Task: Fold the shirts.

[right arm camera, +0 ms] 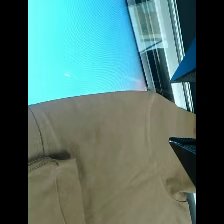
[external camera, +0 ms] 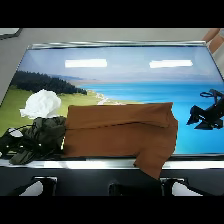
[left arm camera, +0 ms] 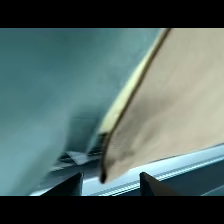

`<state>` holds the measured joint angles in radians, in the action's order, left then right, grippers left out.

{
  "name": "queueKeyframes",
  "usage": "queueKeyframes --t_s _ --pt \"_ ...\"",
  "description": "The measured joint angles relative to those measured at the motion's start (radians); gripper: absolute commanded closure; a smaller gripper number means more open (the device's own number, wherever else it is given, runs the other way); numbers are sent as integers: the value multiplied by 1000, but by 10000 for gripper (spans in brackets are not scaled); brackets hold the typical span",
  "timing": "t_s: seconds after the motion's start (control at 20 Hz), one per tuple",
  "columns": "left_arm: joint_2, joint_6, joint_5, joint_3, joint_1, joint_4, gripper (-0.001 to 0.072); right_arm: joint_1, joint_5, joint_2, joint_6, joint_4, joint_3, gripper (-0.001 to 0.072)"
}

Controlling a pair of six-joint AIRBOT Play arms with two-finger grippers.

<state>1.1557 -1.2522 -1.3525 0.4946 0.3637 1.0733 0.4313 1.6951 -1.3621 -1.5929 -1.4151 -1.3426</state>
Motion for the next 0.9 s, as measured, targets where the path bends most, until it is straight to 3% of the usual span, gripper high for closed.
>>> queueKeyframes --t_s 0.15,0.2,0.25,0.35,0.4,0.45,0.9 --pt "1 8 22 -17 1 -24 361 0 -1 0 0 0 0 274" --pt "3 14 33 -24 1 -35 473 0 -1 0 0 0 0 274" --pt "6 21 47 -31 1 -42 519 0 -1 0 0 -1 0 273" --pt "6 30 63 -39 0 -57 533 0 -3 2 0 -3 13 248" --pt "6 33 68 -41 0 -62 656 0 -2 5 0 -5 32 239" --pt "6 38 78 -43 0 -62 682 0 -3 11 2 -7 63 239" --pt "7 92 89 -46 0 -87 682 0 -145 161 122 90 578 241"
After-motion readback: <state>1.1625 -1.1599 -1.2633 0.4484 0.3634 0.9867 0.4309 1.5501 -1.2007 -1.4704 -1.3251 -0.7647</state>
